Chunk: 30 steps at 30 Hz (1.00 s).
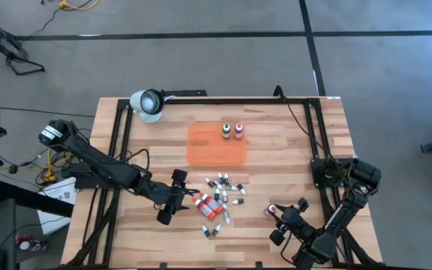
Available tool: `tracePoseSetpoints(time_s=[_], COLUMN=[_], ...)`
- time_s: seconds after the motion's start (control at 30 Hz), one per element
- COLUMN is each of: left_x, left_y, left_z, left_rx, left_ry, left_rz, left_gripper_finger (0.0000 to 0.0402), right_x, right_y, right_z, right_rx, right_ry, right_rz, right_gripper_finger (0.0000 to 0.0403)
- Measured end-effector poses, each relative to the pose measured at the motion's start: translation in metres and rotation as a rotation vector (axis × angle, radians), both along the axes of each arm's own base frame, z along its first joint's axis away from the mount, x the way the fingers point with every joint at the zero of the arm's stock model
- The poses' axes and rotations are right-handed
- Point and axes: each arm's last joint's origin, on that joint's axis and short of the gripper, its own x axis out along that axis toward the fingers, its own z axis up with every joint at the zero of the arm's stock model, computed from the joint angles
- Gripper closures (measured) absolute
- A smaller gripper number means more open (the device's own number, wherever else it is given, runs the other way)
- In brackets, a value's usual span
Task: Pick & Place food coloring
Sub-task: Put the big pink food coloring bottle into the orange bin
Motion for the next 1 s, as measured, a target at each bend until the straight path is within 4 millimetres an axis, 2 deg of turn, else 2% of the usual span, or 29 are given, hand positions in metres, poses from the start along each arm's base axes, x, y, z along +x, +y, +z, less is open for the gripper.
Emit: tracePoseSetpoints(time_s=[0.2, 0.4, 0.53, 0.67, 0.83, 1.0], left_x=[0.0, -0.001, -0.001, -0.001, -0.002, -0.002], left_y=[0.0, 0.0, 0.0, 0.0, 0.002, 0.004], left_z=[0.0, -0.001, -0.001, -0.001, -0.002, -0.003], left_rx=[0.001, 0.006, 0.006, -0.002, 0.008, 0.01], left_ry=[0.0, 0.01, 0.01, 0.017, 0.025, 0.026], left_rz=[0.001, 0.001, 0.001, 0.011, 0.072, 0.116], left_gripper_finger=[0.0189, 0.0189, 0.0189, 0.0189, 0.0189, 0.0189], right_x=[0.007, 0.024, 0.038, 0.051, 0.069, 0.092], right_y=[-0.005, -0.007, -0.012, -0.022, -0.043, -0.069], right_z=[0.001, 0.015, 0.038, 0.069, 0.105, 0.133], right_rx=[-0.016, -0.058, -0.077, -0.103, -0.154, -0.199], right_ry=[-0.023, 0.001, -0.032, -0.089, -0.07, -0.033], right_rz=[-0.014, -0.02, 0.002, 0.032, 0.082, 0.126], right_gripper_finger=[0.0288, 0.0288, 0.0289, 0.0289, 0.0289, 0.0289])
